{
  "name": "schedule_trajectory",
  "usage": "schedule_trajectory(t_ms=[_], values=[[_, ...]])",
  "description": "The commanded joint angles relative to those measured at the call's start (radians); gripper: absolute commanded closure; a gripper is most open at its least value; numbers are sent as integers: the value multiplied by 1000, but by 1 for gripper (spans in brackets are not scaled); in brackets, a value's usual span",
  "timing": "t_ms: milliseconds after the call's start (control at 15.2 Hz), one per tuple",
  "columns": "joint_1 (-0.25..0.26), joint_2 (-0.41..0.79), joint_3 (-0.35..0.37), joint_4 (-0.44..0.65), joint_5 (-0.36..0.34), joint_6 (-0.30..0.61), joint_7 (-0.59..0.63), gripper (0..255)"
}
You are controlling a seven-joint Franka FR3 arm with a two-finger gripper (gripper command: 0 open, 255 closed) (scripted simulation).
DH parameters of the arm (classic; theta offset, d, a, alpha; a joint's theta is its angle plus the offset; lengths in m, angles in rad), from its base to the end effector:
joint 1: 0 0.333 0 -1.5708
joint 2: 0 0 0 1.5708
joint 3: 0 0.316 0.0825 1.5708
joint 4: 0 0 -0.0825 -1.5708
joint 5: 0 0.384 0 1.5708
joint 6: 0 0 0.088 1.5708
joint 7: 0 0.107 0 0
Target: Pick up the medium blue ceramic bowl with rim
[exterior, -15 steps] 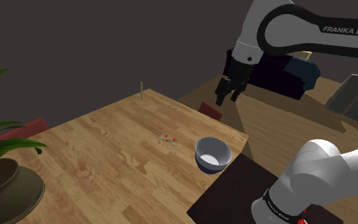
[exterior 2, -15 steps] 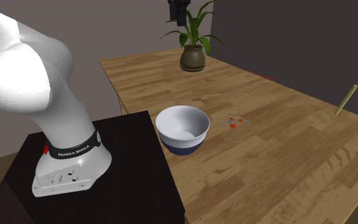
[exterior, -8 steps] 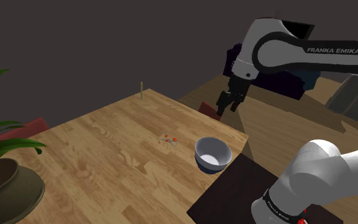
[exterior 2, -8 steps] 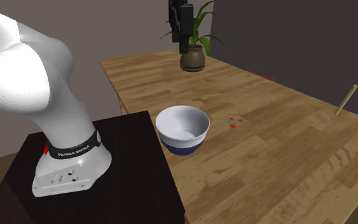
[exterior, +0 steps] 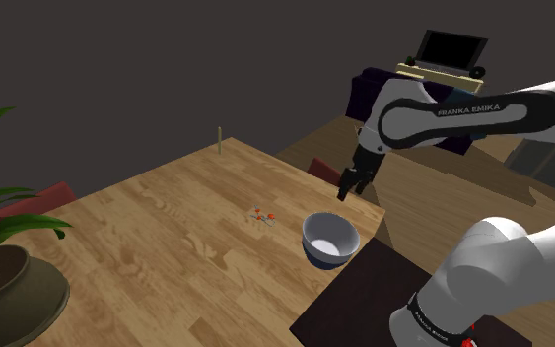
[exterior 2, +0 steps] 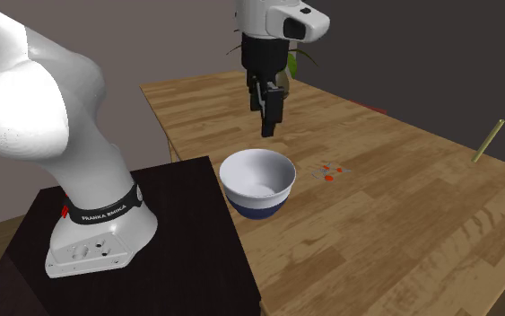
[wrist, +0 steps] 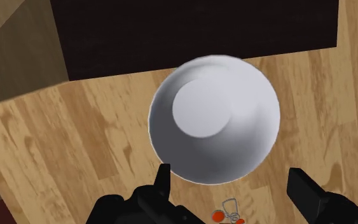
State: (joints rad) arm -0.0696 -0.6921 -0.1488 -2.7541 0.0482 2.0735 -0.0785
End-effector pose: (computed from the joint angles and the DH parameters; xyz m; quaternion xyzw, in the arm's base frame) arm 0.3225 -0.0654 0.4127 -0.9956 0.0645 -0.0114 0.0676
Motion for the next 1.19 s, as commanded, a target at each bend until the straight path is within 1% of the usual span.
schedule_trajectory(t_ms=[0,330,594,858,1122], values=[[-15,28,-42,-42,-9,63,-51,0],[-23,173,-143,-101,0,242,-177,0],[1,322,-232,-116,48,380,-298,0],[30,391,-254,-127,90,457,-339,0],[66,459,-277,-131,147,524,-388,0]])
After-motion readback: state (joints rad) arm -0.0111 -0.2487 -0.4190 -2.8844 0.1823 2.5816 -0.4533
